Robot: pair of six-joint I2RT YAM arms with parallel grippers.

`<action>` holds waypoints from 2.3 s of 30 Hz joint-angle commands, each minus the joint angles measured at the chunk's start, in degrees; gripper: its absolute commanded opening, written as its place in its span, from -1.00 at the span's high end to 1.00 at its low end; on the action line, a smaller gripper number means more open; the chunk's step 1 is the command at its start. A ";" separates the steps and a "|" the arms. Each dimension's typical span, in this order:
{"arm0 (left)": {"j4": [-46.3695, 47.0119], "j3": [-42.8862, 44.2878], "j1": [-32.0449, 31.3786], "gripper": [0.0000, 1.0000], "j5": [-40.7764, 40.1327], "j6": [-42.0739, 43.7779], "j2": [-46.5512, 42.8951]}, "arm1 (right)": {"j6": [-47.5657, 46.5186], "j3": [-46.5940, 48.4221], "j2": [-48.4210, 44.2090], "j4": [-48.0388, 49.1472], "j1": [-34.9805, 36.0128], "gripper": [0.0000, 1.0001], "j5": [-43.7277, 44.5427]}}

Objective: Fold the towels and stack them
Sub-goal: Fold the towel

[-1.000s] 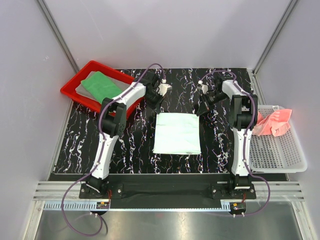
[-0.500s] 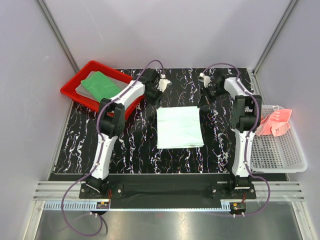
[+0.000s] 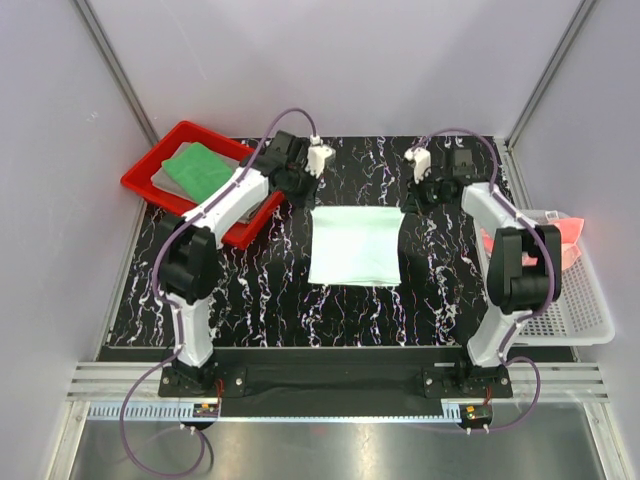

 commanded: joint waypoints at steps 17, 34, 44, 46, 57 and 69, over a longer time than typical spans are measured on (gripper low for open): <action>5.46 -26.15 -4.80 1.00 -0.33 -6.67 -17.91 | 4.47 -28.53 -24.92 4.55 7.59 1.00 11.82; 1.26 -29.58 -8.23 0.66 -1.99 -9.05 -14.30 | 7.02 -28.63 -21.76 -3.24 10.31 0.57 11.83; 1.67 -25.18 -8.49 0.29 -1.05 -14.31 -17.12 | 16.83 -18.70 -24.05 -7.94 10.31 0.22 8.48; 8.32 -26.93 -9.55 0.32 1.42 -20.02 -17.99 | 26.38 -17.13 -21.86 -5.12 10.40 0.40 10.49; 20.76 -39.86 -10.61 0.31 -5.50 -31.10 -14.31 | 45.43 -26.07 -11.14 2.53 10.32 0.68 11.64; 16.11 -37.50 -10.69 0.20 -8.24 -33.31 -15.53 | 48.94 -21.16 -15.52 -4.06 10.40 0.69 16.32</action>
